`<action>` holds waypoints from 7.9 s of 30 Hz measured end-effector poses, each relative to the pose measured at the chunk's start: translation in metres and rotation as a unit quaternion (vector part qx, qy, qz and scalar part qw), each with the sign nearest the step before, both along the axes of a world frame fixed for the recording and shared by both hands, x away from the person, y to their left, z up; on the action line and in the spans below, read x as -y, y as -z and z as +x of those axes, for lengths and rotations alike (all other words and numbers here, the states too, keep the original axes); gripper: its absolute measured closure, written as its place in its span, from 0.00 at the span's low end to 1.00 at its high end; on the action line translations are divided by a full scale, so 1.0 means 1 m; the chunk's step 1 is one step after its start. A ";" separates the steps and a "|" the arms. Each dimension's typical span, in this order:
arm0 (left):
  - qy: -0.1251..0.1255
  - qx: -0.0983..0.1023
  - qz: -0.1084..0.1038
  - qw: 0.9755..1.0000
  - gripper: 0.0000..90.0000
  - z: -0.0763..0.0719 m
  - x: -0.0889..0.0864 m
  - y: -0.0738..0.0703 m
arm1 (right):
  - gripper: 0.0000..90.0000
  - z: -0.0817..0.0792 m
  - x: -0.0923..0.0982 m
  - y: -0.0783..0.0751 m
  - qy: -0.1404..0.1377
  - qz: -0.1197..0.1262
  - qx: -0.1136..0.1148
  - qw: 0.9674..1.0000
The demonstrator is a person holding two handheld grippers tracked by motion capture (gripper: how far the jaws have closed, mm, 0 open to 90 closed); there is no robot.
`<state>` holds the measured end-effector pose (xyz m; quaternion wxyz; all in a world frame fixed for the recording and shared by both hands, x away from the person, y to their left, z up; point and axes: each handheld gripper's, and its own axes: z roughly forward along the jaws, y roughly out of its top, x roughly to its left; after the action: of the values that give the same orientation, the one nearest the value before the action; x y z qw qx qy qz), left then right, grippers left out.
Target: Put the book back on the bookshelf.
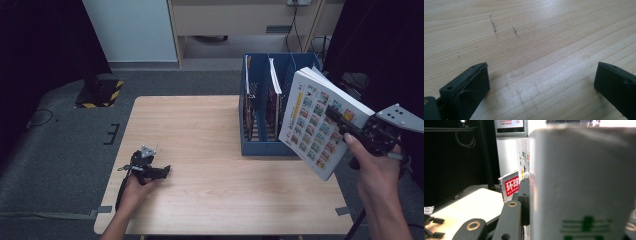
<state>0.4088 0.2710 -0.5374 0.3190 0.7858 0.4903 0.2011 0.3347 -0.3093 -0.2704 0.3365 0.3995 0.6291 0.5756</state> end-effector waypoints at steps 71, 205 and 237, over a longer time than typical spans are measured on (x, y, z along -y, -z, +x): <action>-0.005 0.001 -0.001 1.000 0.00 0.000 0.001 0.000 | 0.82 0.164 -0.007 0.018 0.163 -0.007 -0.047 0.985; -0.009 0.000 0.000 1.000 0.00 0.000 0.002 0.000 | 0.82 0.190 -0.014 0.105 0.157 -0.009 -0.031 0.987; -0.010 0.000 0.000 1.000 0.00 0.001 0.002 0.000 | 0.82 0.204 -0.026 0.114 0.181 -0.038 -0.017 0.983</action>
<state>0.4094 0.2687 -0.5373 0.3168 0.7811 0.4977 0.2044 0.5383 -0.2836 -0.3846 0.4397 0.5036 0.5733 0.4738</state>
